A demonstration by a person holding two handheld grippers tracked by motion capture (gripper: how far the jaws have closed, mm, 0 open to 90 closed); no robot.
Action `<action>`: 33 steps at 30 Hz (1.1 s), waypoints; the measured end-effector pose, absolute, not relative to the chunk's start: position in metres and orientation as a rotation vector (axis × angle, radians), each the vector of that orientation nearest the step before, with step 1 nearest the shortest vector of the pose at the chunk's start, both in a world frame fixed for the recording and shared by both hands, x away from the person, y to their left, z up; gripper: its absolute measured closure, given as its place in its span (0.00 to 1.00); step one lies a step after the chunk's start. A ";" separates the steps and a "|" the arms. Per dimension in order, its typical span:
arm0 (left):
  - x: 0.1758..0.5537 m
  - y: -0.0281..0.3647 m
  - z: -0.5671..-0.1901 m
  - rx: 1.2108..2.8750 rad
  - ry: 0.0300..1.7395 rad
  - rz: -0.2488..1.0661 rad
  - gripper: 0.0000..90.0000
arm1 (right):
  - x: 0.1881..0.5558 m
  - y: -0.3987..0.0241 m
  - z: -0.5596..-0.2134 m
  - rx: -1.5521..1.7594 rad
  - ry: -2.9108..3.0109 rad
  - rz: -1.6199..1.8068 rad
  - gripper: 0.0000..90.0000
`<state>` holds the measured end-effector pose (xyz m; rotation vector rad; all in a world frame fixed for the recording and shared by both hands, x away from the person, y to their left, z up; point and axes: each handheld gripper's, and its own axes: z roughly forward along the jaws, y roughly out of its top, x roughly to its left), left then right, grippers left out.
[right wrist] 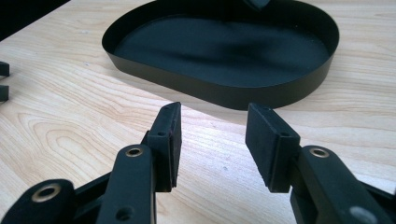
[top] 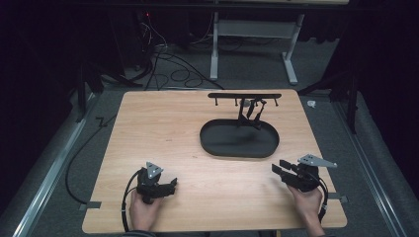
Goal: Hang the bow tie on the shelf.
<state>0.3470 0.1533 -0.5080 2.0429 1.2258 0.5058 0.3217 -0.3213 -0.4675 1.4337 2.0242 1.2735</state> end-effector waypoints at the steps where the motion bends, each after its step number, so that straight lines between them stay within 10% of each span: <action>1: 0.347 0.153 -0.508 2.043 1.225 0.506 0.17 | 0.323 -0.320 -0.468 1.427 2.027 1.271 0.64; 33: 0.347 0.153 -0.508 2.044 1.226 0.505 0.17 | 0.331 -0.292 -0.491 1.374 2.098 1.073 0.63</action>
